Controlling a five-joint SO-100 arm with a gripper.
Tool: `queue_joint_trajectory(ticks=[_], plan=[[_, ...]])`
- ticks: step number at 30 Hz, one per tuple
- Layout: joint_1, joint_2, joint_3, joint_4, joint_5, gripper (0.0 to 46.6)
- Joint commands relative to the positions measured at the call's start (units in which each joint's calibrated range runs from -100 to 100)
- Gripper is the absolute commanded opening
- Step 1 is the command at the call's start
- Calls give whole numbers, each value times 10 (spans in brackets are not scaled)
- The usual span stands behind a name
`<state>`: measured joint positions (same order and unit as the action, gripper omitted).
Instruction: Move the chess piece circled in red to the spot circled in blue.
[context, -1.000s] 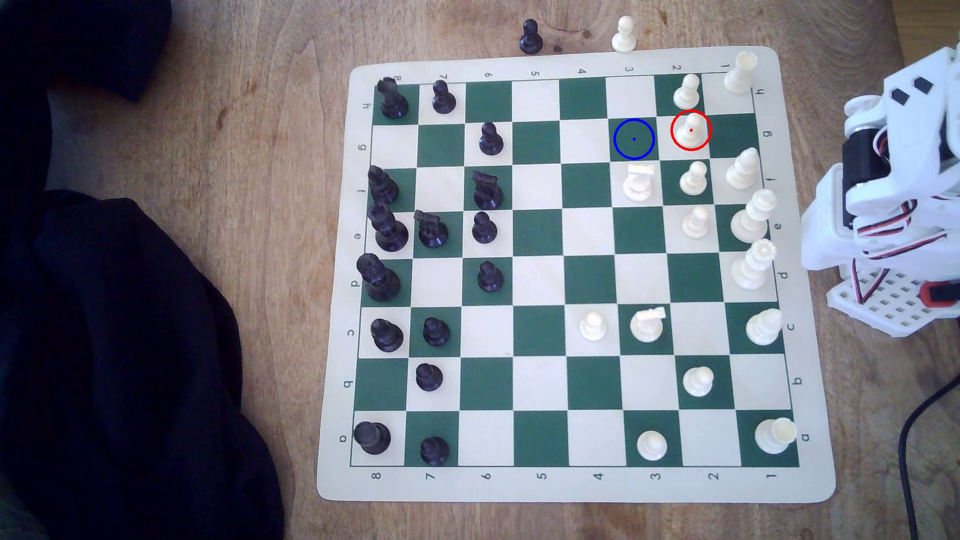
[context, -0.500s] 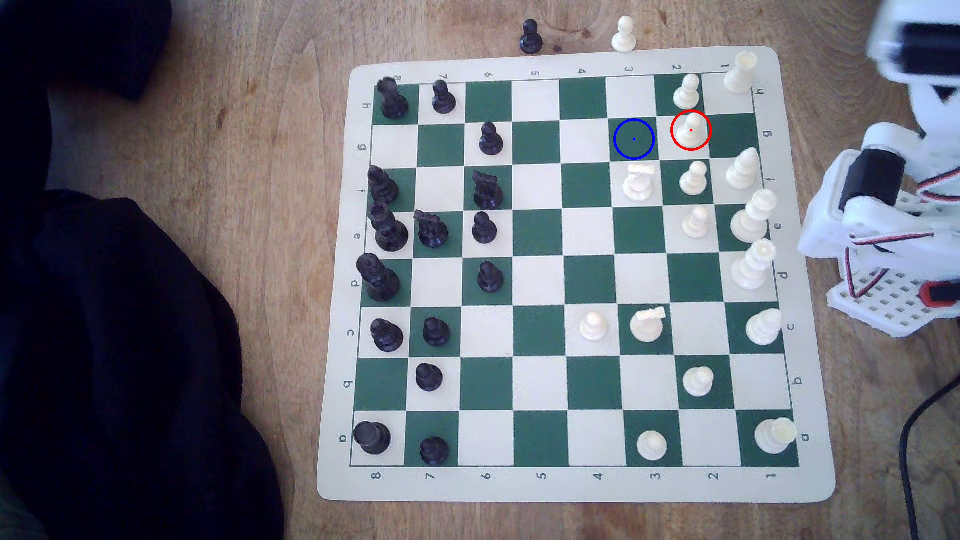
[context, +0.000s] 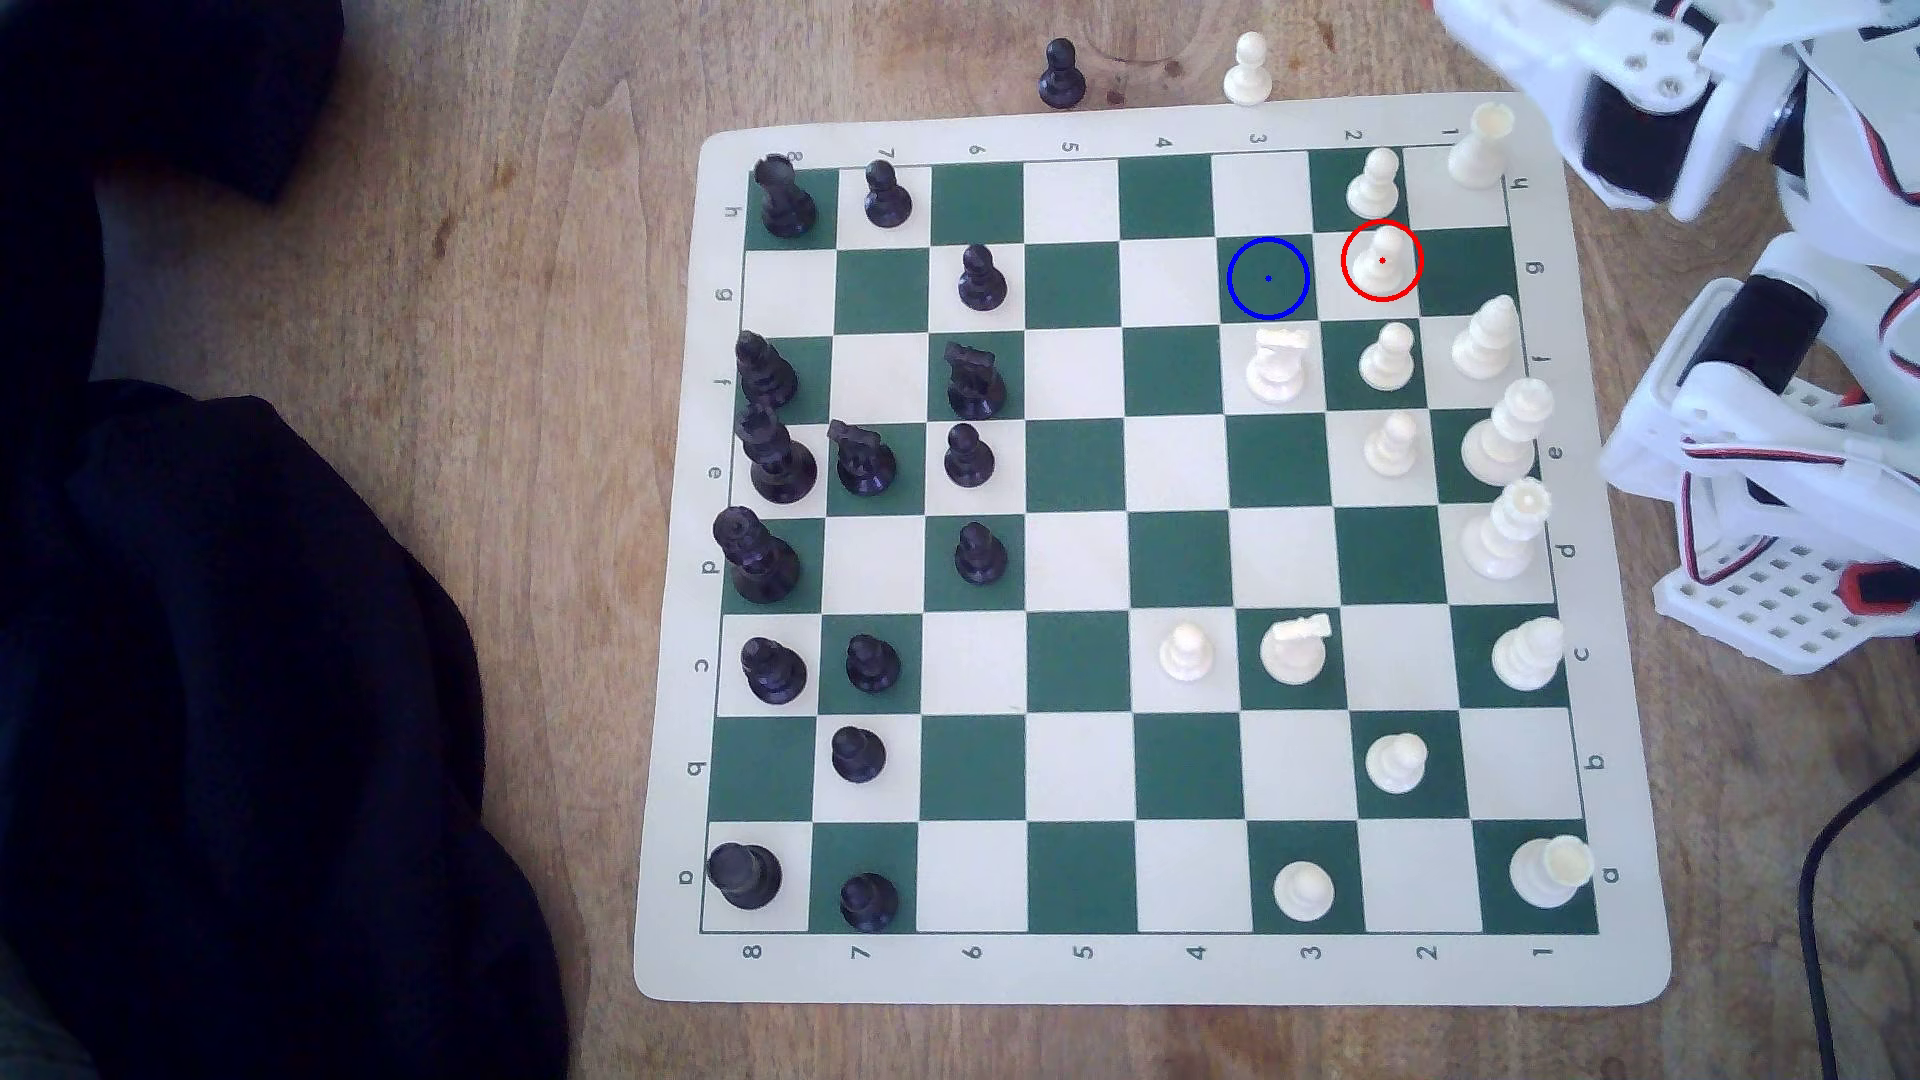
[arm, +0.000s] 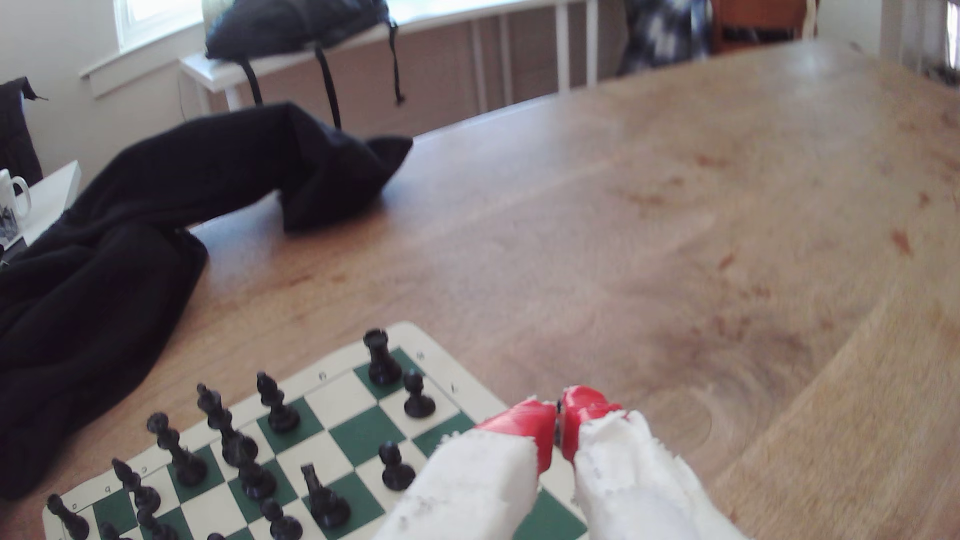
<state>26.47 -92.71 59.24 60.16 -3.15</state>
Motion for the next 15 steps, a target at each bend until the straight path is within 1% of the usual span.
queue_joint_trajectory(ticks=[1,3,4,9,11,15], plan=[[20,82,-70,71,-25,23],[30,108,-74,88,-40,41],[33,132,-74,111,-54,47],[27,239,-71,145,-94,56],[20,260,-63,146,-104,54],[25,271,-40,135,-105,69]])
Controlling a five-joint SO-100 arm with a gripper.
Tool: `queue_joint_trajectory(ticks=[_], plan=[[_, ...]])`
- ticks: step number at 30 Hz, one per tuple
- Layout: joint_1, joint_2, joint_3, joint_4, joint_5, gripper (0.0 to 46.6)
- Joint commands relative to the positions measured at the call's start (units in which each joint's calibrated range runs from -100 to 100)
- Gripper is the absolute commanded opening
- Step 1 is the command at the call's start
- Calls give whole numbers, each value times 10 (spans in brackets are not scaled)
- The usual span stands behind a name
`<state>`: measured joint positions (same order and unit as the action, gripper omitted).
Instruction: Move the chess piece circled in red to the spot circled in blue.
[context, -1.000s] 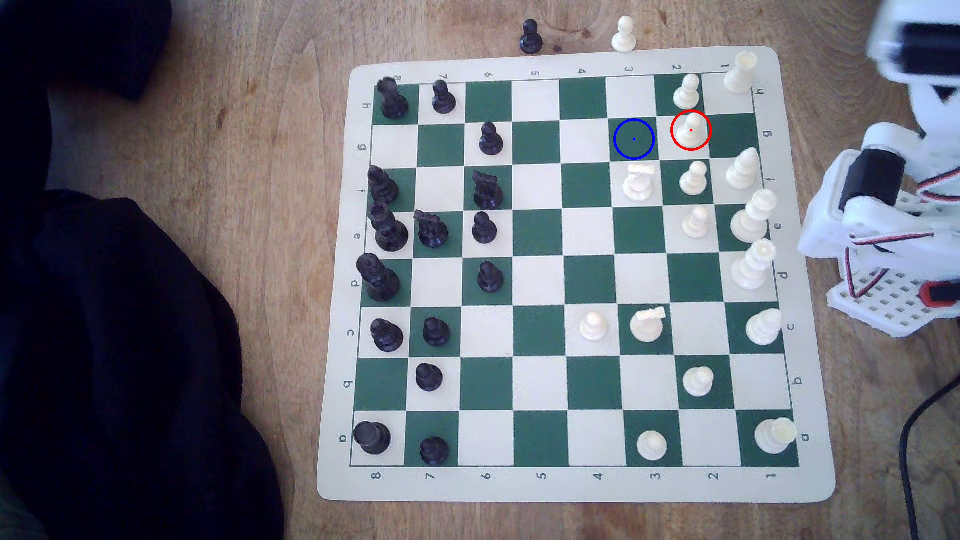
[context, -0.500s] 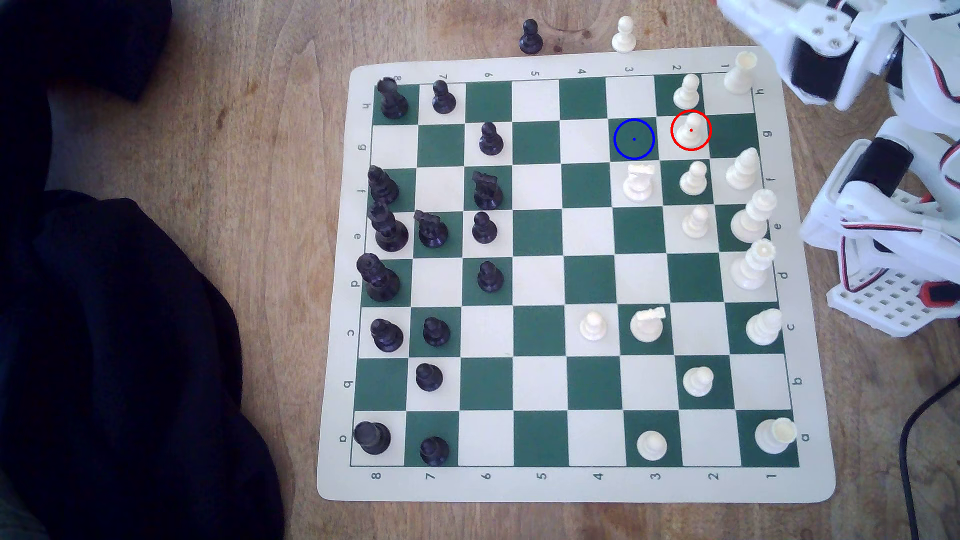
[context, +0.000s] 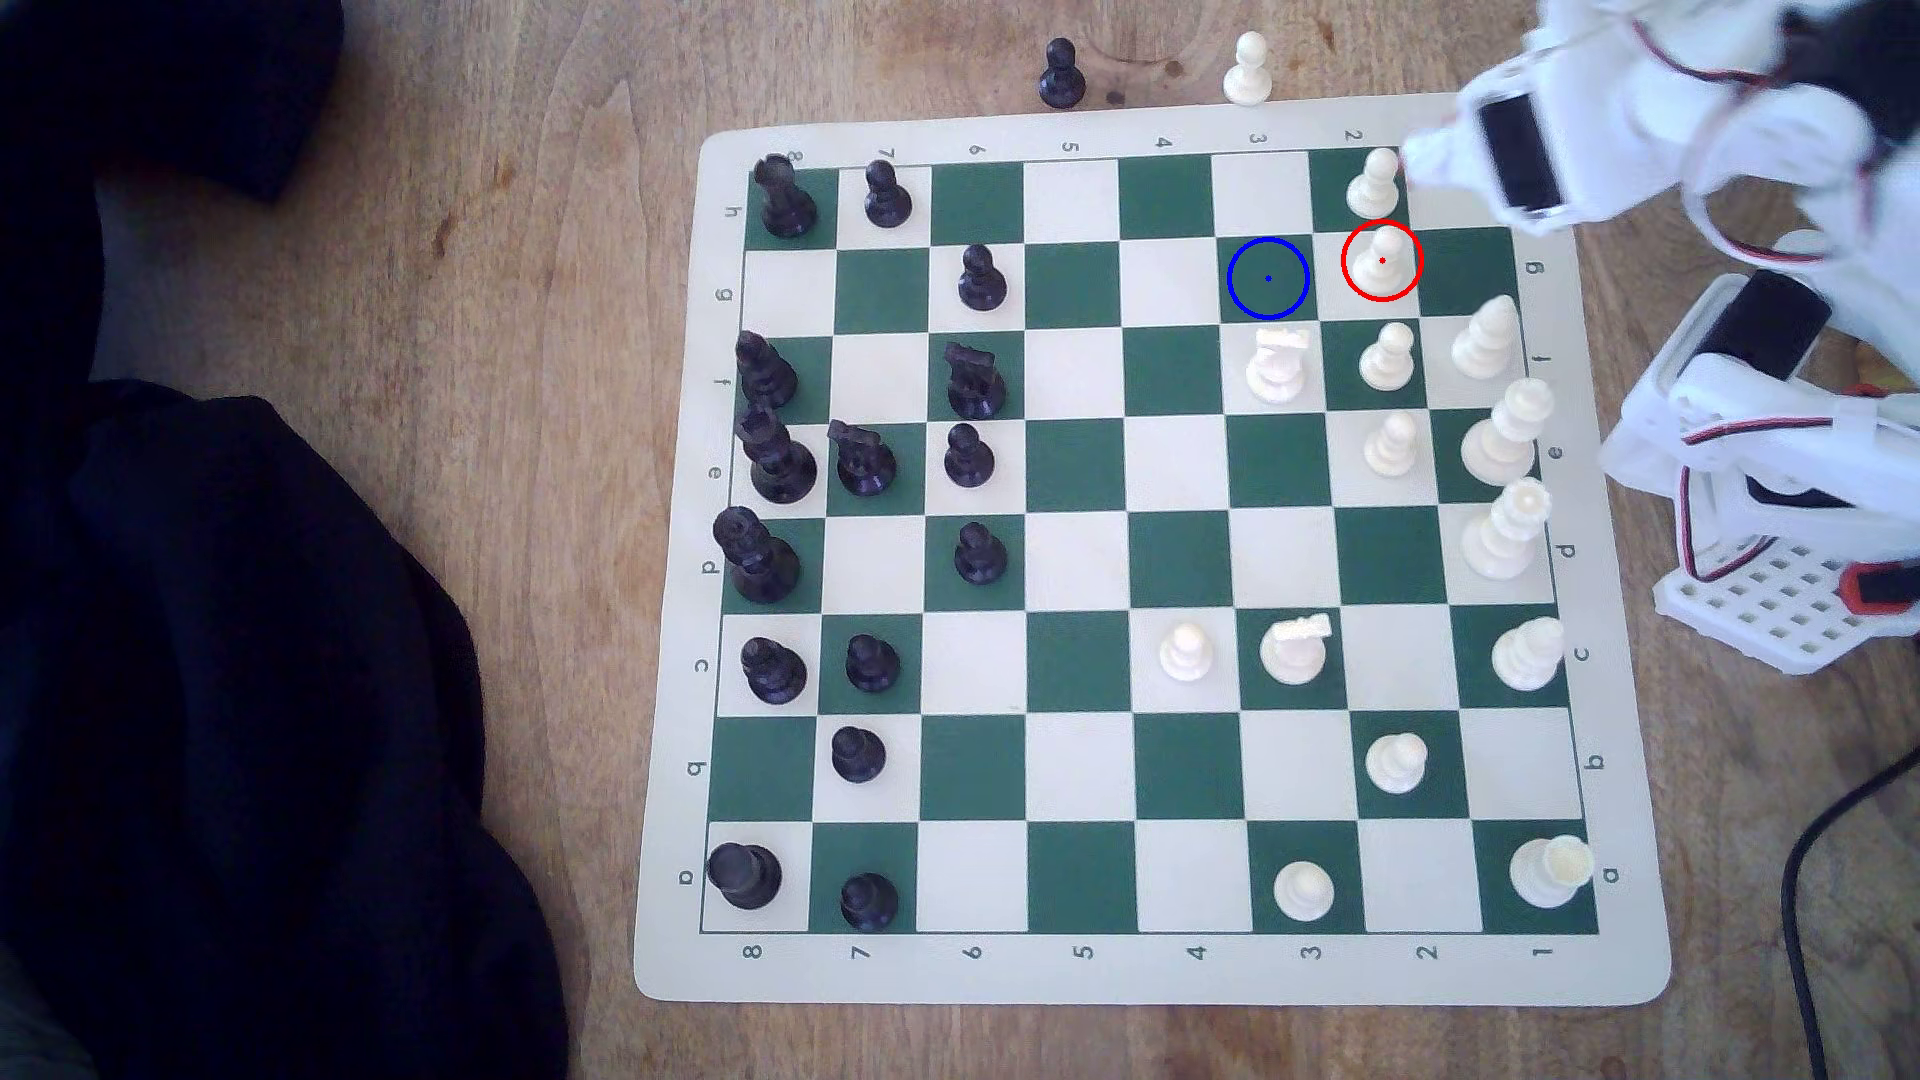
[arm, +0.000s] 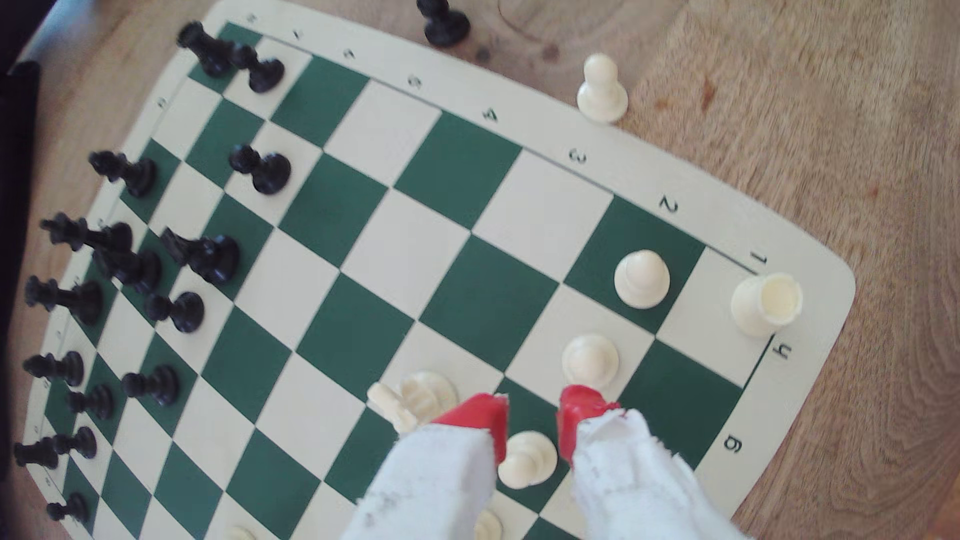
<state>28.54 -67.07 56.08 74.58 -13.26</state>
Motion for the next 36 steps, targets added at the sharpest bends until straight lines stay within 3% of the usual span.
queue_joint_trajectory(ticks=[1,9,36], plan=[[6,23,-1,-14,-2,76],[17,123,9,-33,11,138],[32,309,35,-135,26,153]])
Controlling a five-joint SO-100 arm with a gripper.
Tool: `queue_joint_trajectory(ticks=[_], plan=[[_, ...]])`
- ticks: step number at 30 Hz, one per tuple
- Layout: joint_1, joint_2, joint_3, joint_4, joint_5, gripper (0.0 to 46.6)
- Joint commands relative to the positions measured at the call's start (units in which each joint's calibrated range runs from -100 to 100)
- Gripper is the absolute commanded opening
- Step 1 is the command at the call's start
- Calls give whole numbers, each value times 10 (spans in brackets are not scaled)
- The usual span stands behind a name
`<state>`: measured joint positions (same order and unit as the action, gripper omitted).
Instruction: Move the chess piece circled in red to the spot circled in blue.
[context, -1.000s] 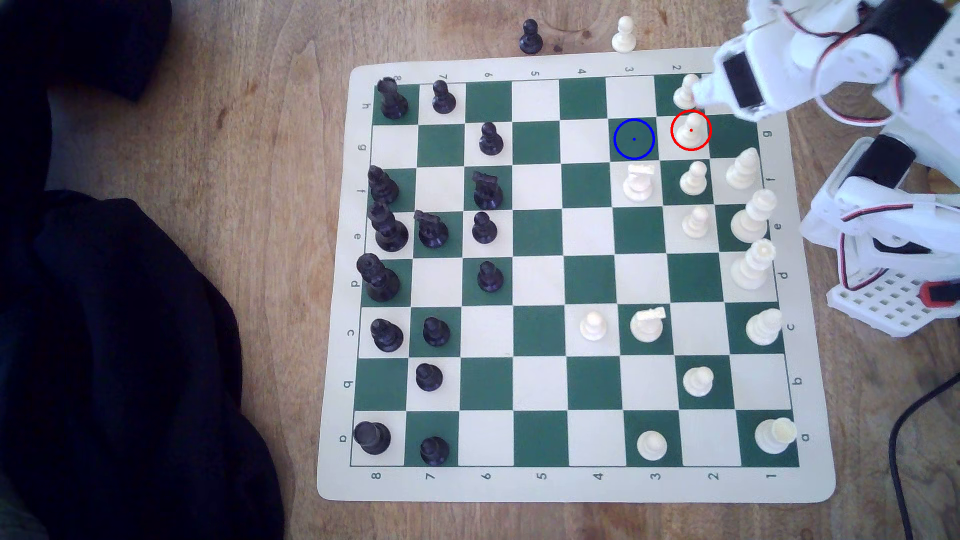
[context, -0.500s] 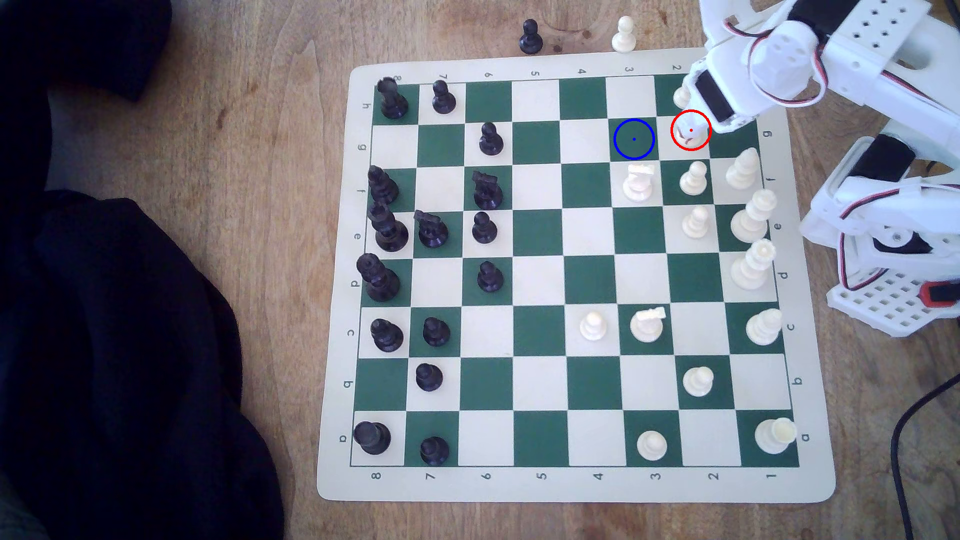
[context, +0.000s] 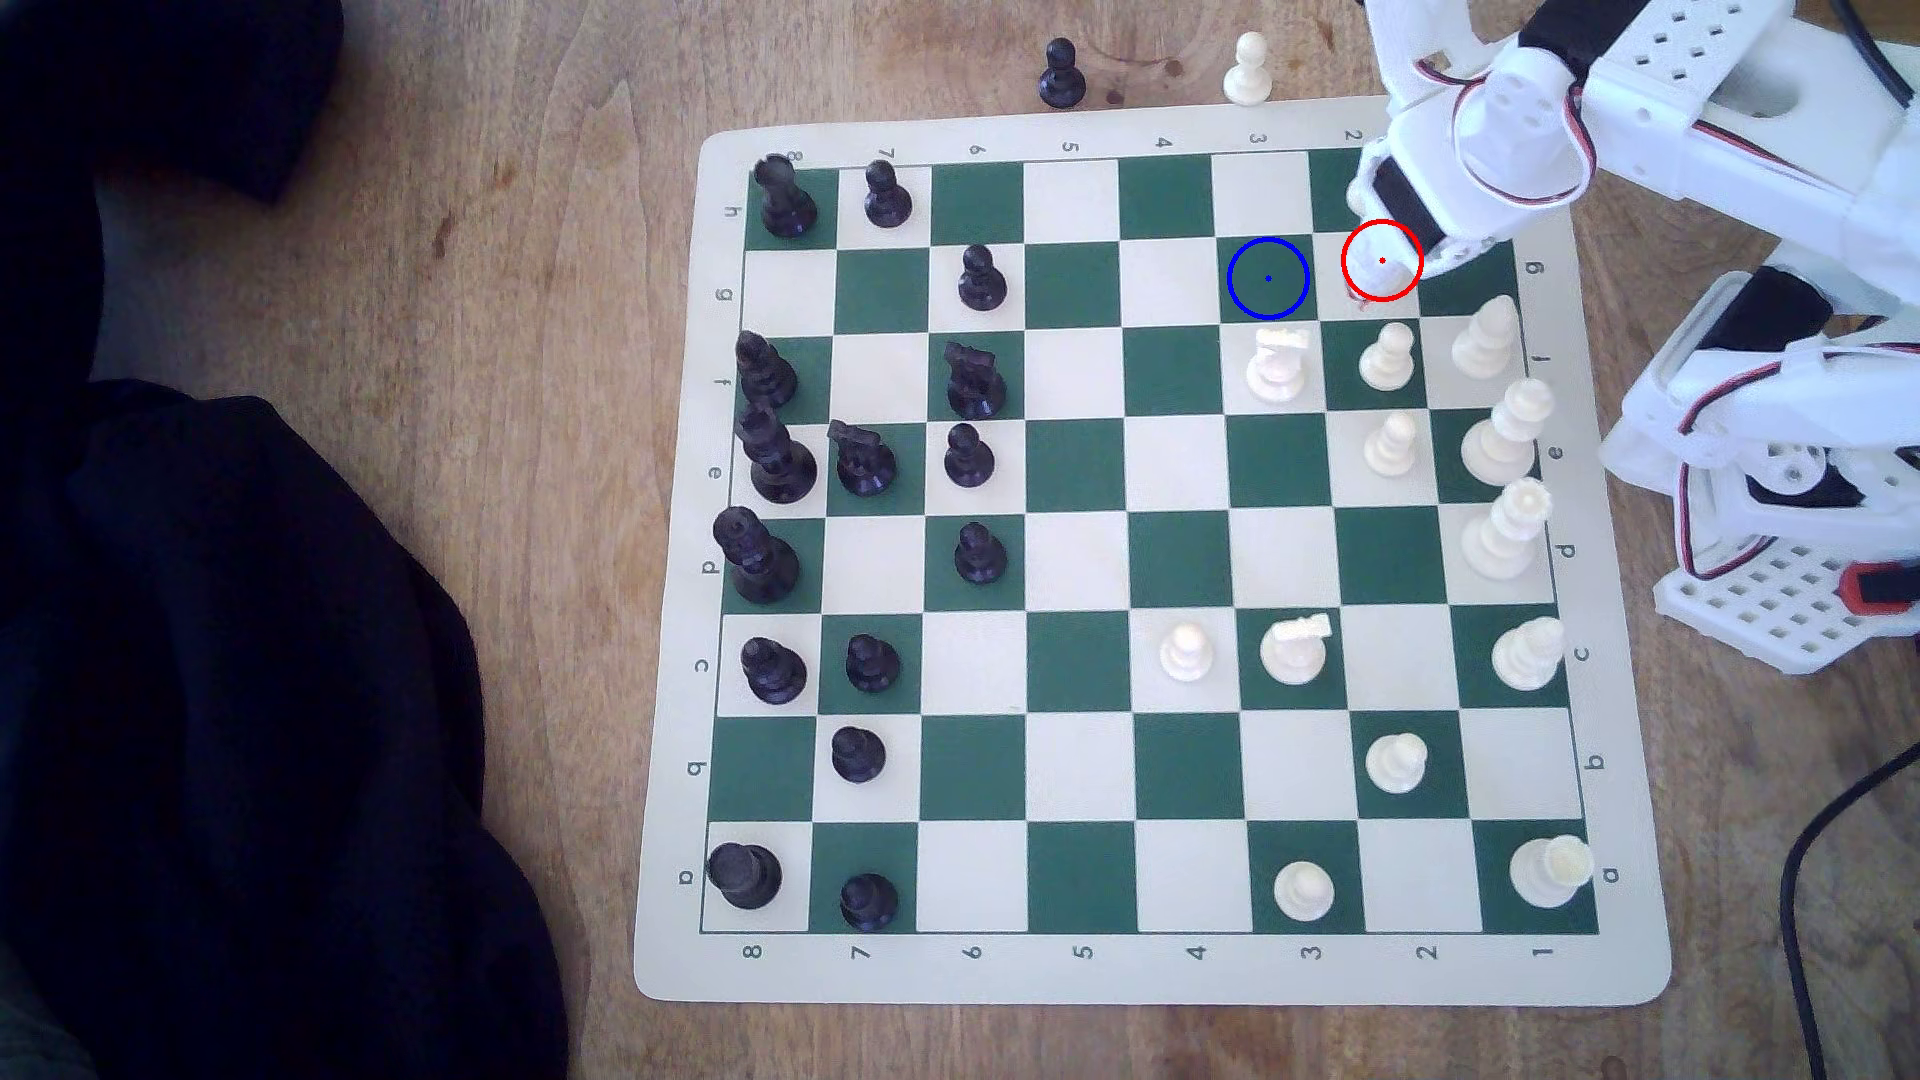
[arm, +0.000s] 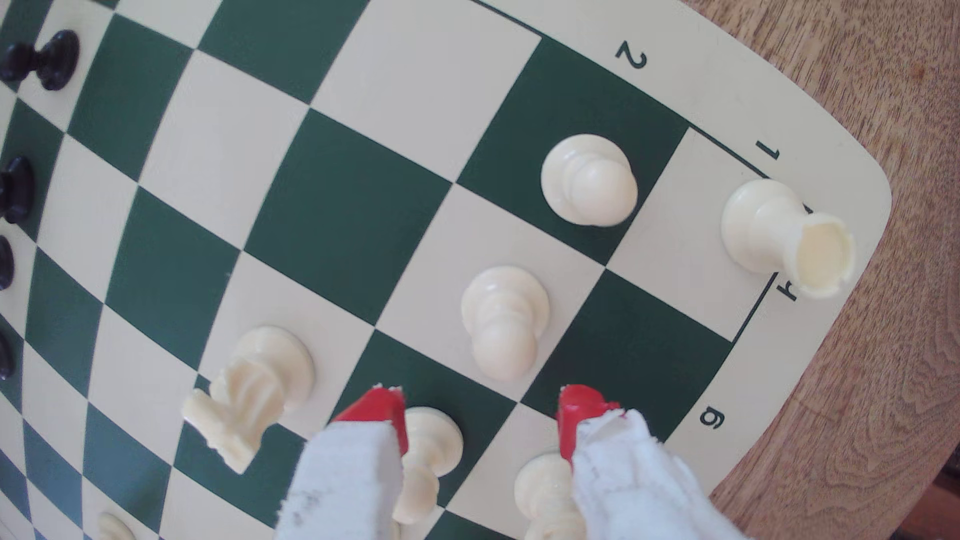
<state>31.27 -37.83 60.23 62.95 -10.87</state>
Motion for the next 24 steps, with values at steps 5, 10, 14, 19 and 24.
queue_joint_trajectory(ticks=[5,10,14,19,24], plan=[[6,33,-7,-46,2,150],[5,46,-7,-65,3,149],[8,52,-7,-71,5,145],[8,57,-4,-82,6,128],[4,57,-3,-82,6,82]])
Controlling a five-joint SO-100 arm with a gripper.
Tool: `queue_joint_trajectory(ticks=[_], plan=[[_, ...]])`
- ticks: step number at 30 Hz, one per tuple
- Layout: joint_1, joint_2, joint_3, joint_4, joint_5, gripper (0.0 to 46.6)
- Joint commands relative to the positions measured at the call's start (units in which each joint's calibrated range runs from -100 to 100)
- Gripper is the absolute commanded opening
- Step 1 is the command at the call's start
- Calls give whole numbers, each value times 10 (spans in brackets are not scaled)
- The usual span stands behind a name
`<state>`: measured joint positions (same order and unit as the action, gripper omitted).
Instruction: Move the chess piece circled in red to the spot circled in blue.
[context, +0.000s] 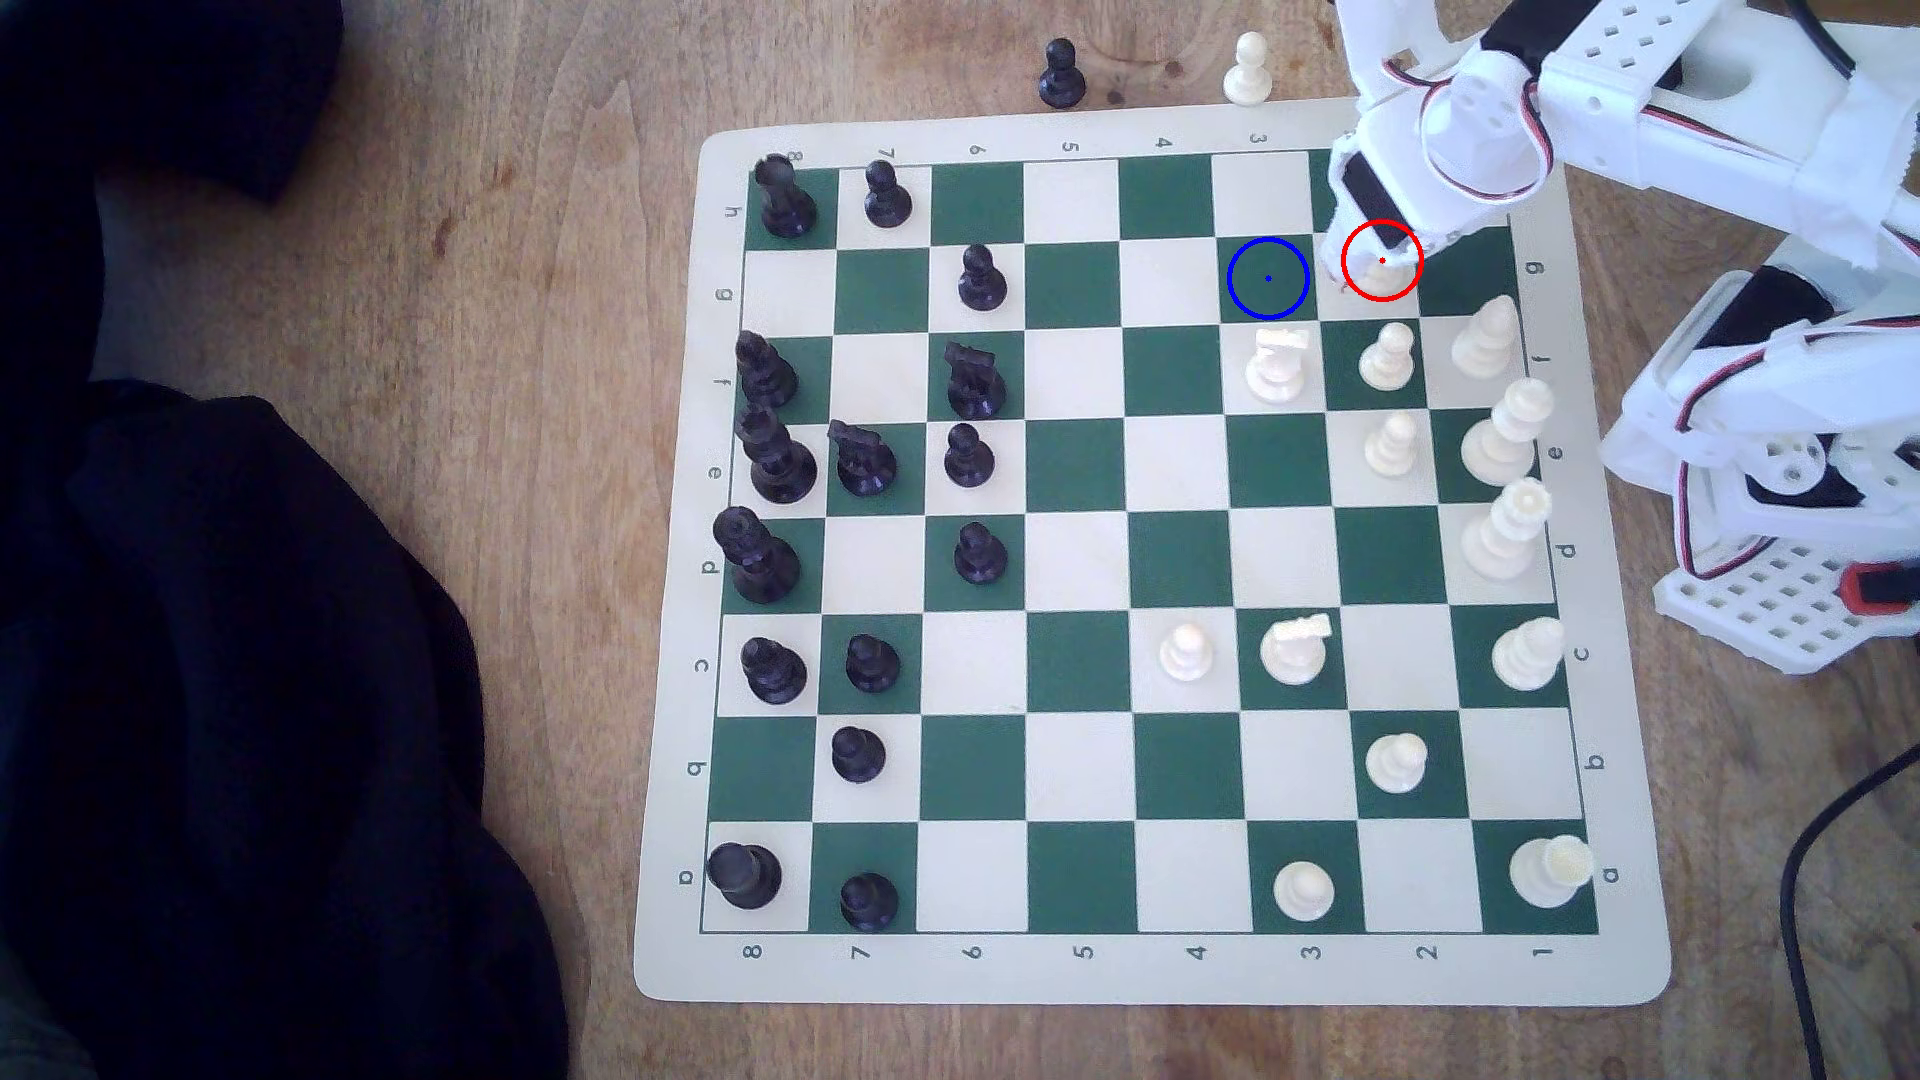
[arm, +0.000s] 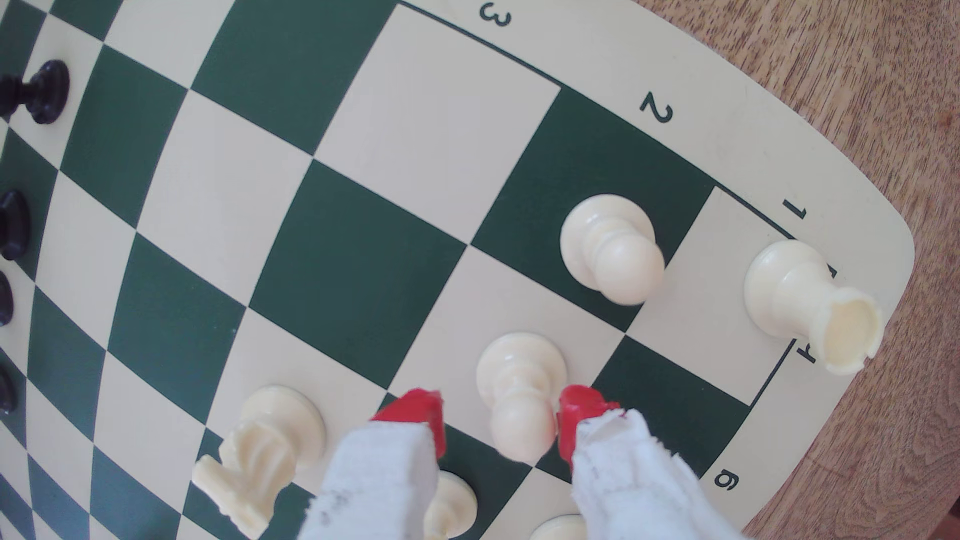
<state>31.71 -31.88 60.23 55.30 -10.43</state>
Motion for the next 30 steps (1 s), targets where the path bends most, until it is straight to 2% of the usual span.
queue_joint_trajectory(ticks=[1,4,8,14,19,30], plan=[[-1,-3,-3,-5,2,77],[-2,-4,-3,-5,3,46],[-2,-5,-3,-6,5,26],[8,-25,-9,5,14,15],[23,-46,-67,78,26,14],[-33,-67,-175,146,23,13]])
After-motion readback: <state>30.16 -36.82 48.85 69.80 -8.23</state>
